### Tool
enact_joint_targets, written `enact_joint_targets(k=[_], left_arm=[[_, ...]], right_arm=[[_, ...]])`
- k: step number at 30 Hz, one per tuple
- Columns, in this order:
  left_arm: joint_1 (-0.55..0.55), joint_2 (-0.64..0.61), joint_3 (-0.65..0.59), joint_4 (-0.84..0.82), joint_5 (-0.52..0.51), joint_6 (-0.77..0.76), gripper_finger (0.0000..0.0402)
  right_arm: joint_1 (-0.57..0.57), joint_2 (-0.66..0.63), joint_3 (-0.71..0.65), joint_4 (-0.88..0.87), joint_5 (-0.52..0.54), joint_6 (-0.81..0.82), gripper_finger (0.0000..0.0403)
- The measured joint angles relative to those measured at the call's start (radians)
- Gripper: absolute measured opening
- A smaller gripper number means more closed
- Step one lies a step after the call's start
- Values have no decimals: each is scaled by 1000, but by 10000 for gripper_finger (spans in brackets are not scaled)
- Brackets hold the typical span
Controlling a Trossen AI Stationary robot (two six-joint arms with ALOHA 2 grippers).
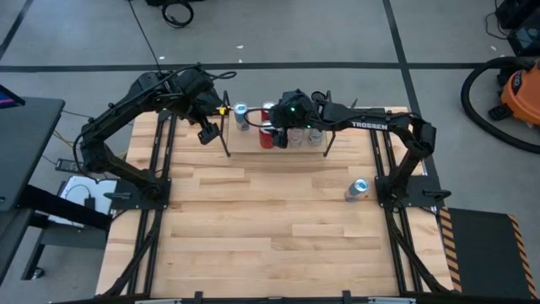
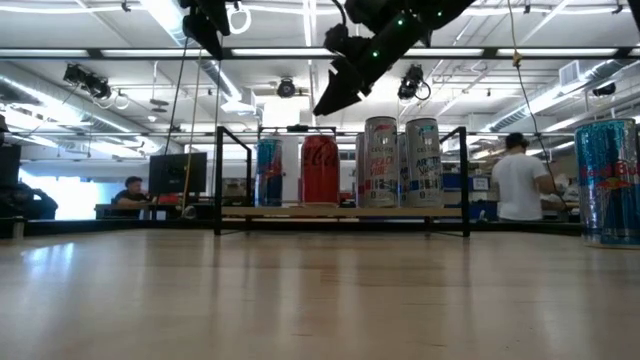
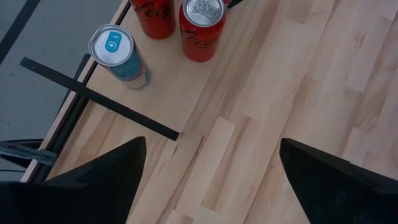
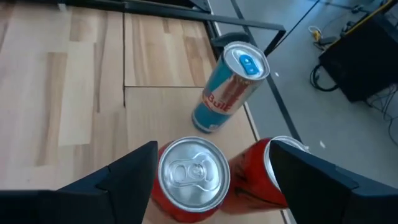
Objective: Place canned beverage on shelf
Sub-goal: Put the blue soda can on the shelf aligned with the other blue soda can
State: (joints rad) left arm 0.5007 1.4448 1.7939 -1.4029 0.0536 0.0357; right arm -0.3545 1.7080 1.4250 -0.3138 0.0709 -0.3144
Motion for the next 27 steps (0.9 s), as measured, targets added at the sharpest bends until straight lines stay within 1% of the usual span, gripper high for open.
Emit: enact_joint_targets(k=[6, 12, 16, 23, 27], left_arm=[[-1, 0, 0, 0, 0, 21, 371], [-1, 0, 0, -1, 0, 29, 371], [-1, 0, 0, -5, 0, 29, 371], [-1, 0, 0, -23, 0, 27, 371], [-1, 0, 0, -23, 0, 5, 371]], right_arm=[[29, -84, 0, -63, 19, -44, 314], [49, -213, 0, -180, 18, 26, 315], [52, -286, 0, -278, 20, 27, 317], [71, -366, 0, -469, 97, 36, 333], [89, -400, 0, -572, 142, 150, 345]])
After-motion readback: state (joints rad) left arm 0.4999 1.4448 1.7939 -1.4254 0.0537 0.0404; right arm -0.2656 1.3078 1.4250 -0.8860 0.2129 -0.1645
